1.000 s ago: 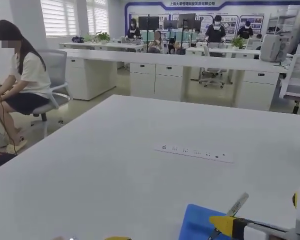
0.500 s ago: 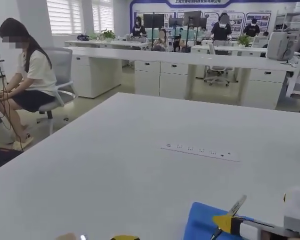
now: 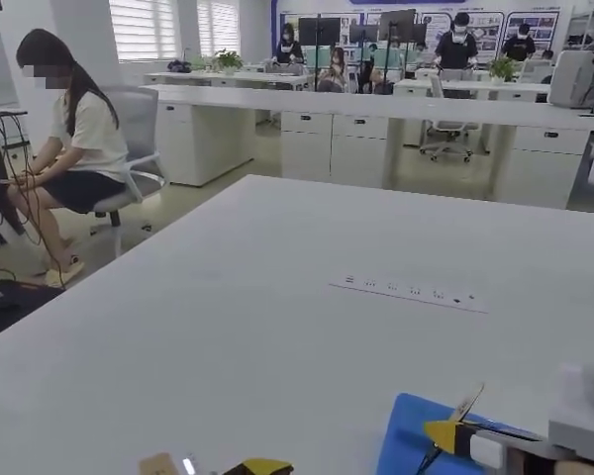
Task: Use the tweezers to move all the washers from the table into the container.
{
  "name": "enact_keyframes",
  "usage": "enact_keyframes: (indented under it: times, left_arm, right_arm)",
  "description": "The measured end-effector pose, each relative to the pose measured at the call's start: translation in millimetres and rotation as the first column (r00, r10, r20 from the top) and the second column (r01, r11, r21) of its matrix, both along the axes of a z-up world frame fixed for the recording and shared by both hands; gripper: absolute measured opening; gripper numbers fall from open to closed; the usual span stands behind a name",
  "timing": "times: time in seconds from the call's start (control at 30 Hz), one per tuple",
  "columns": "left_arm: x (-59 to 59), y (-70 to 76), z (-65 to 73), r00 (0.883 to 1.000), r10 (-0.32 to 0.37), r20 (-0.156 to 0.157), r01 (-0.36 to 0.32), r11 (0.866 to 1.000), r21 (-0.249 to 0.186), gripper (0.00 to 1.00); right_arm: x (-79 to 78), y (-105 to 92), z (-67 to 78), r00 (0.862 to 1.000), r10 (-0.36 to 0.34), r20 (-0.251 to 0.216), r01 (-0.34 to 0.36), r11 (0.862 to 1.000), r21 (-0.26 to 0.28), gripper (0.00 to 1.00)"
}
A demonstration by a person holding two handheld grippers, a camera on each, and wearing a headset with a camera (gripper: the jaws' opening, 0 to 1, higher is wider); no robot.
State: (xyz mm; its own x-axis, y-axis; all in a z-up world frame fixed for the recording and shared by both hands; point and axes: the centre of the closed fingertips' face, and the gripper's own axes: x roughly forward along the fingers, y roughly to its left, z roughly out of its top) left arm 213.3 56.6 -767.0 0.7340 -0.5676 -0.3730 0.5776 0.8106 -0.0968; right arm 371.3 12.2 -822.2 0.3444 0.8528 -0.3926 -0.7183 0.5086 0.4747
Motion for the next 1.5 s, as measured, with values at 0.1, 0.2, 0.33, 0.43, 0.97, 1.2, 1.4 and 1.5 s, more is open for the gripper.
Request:
enact_keyframes:
  times: [0.1,0.2,0.33,0.43,0.97,1.2,1.4,1.5]
  left_arm:
    - [0.4,1.0,0.5,1.0,0.006,0.003,-0.006,1.0,0.0,0.73]
    - [1.3,3.6,0.4,1.0,0.021,0.0,-0.021,1.0,-0.005,0.73]
    - [2.0,4.8,0.3,1.0,0.028,0.0,-0.028,1.0,-0.005,0.73]
    - [2.6,5.7,0.3,0.999,0.032,0.001,-0.032,0.999,-0.005,0.73]
    - [5.4,10.1,2.7,0.998,0.06,0.005,-0.06,0.998,-0.029,0.73]
    - [5.0,9.7,2.0,0.998,0.056,0.002,-0.056,0.998,-0.032,0.72]
    - [4.6,8.7,1.3,0.999,0.048,0.003,-0.048,0.999,-0.025,0.72]
    - [4.1,7.8,1.3,0.999,0.045,-0.002,-0.045,0.998,-0.033,0.72]
  right_arm:
    - [0.8,0.3,-2.2,1.0,0.002,0.0,-0.002,1.0,-0.004,0.03]
    - [2.6,0.1,-2.0,1.0,-0.002,-0.003,0.002,1.0,0.005,0.03]
    - [2.7,-0.6,-4.5,1.0,0.003,-0.001,-0.003,1.0,-0.005,0.03]
    - [2.4,0.4,-5.6,1.0,0.005,0.0,-0.005,1.0,-0.006,0.03]
    - [-3.2,-4.3,6.8,0.999,-0.012,0.031,0.011,1.0,0.01,0.04]
    - [-11.4,-2.1,23.8,0.998,-0.012,0.054,0.01,0.999,0.041,0.04]
    - [-22.2,-2.6,37.3,0.997,-0.009,0.07,0.004,0.998,0.068,0.04]
    - [-29.1,-3.7,44.5,0.997,-0.006,0.079,-0.001,0.997,0.084,0.04]
